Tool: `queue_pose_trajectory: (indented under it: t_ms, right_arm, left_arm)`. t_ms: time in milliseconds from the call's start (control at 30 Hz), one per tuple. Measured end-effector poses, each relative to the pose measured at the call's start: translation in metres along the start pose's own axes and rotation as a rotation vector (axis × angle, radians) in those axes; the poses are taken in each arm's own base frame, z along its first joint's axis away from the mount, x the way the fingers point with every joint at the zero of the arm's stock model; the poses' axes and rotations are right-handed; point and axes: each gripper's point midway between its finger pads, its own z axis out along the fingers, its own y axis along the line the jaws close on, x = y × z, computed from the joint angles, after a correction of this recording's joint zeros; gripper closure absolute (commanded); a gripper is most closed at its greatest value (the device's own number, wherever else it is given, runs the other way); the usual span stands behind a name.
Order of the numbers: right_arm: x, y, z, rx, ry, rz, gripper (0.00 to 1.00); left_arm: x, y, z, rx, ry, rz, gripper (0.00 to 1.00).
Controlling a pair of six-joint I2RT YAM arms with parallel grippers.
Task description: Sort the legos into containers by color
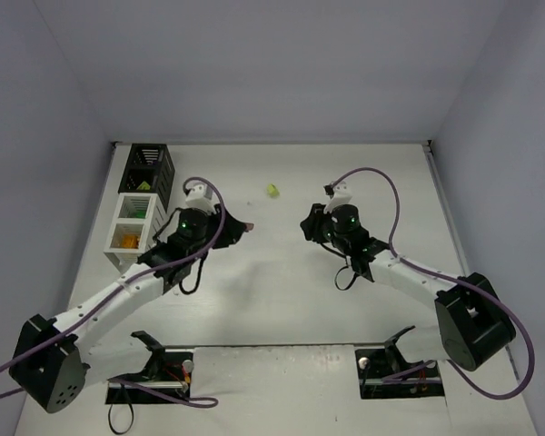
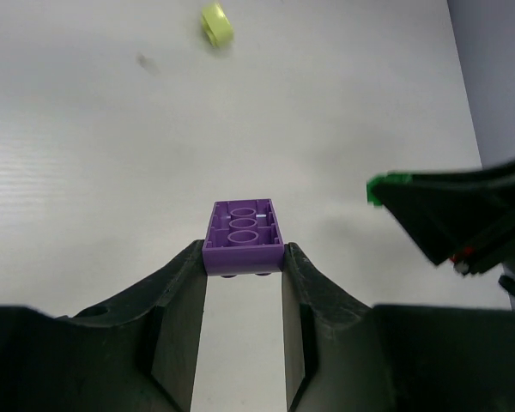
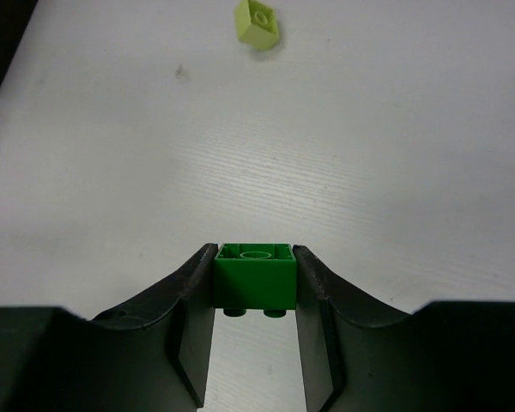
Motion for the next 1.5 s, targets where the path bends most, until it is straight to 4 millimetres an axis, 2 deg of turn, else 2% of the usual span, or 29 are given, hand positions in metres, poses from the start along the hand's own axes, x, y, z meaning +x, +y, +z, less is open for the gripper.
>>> queue_pose_trajectory:
  t_ms: [67, 133, 233, 333, 433, 567, 700, 867, 1033, 1167, 1367, 1467, 1500]
  right_arm:
    - [0.016, -0.004, 0.004, -0.008, 0.056, -0.044, 1.0]
    - [0.02, -0.004, 0.005, -0.014, 0.07, -0.059, 1.0]
    - [0.022, -0.003, 0.005, -0.031, 0.082, -0.092, 1.0]
    - [0.023, -0.002, 0.004, -0.044, 0.086, -0.111, 1.0]
    - [0.028, -0.002, 0.004, -0.057, 0.094, -0.122, 1.0]
    - [0.037, -0.002, 0.002, -0.075, 0.11, -0.125, 1.0]
    - [0.043, -0.003, 0.0, -0.085, 0.122, -0.126, 1.0]
    - [0.041, -0.001, 0.001, -0.1, 0.115, -0.127, 1.0]
    - [0.04, 0.002, 0.001, -0.116, 0.113, -0.128, 1.0]
    - [0.041, 0.004, 0.0, -0.128, 0.116, -0.129, 1.0]
    - [0.041, 0.005, 0.0, -0.137, 0.118, -0.131, 1.0]
    - [0.041, 0.005, 0.0, -0.138, 0.117, -0.133, 1.0]
    - [0.041, 0.005, 0.0, -0.138, 0.118, -0.133, 1.0]
  left_arm:
    - [-0.029, 0.012, -0.006, -0.055, -0.041, 0.0, 0.97]
    - [-0.076, 0.028, -0.019, -0.135, -0.117, 0.006, 0.97]
    - [-0.132, 0.049, -0.035, -0.232, -0.203, 0.021, 0.97]
    - [-0.193, 0.078, -0.047, -0.352, -0.306, 0.024, 0.97]
    - [-0.232, 0.112, -0.045, -0.456, -0.339, 0.024, 0.97]
    - [-0.262, 0.16, -0.026, -0.564, -0.313, 0.026, 0.97]
    - [-0.274, 0.207, 0.002, -0.639, -0.243, 0.024, 0.97]
    - [-0.268, 0.24, 0.033, -0.675, -0.16, 0.031, 0.97]
    - [-0.267, 0.256, 0.057, -0.677, -0.116, 0.047, 0.97]
    - [-0.265, 0.267, 0.071, -0.684, -0.093, 0.058, 0.83]
    - [-0.256, 0.277, 0.081, -0.695, -0.057, 0.065, 0.82]
    - [-0.255, 0.279, 0.082, -0.697, -0.05, 0.067, 0.67]
    - [-0.254, 0.278, 0.081, -0.697, -0.047, 0.068, 0.59]
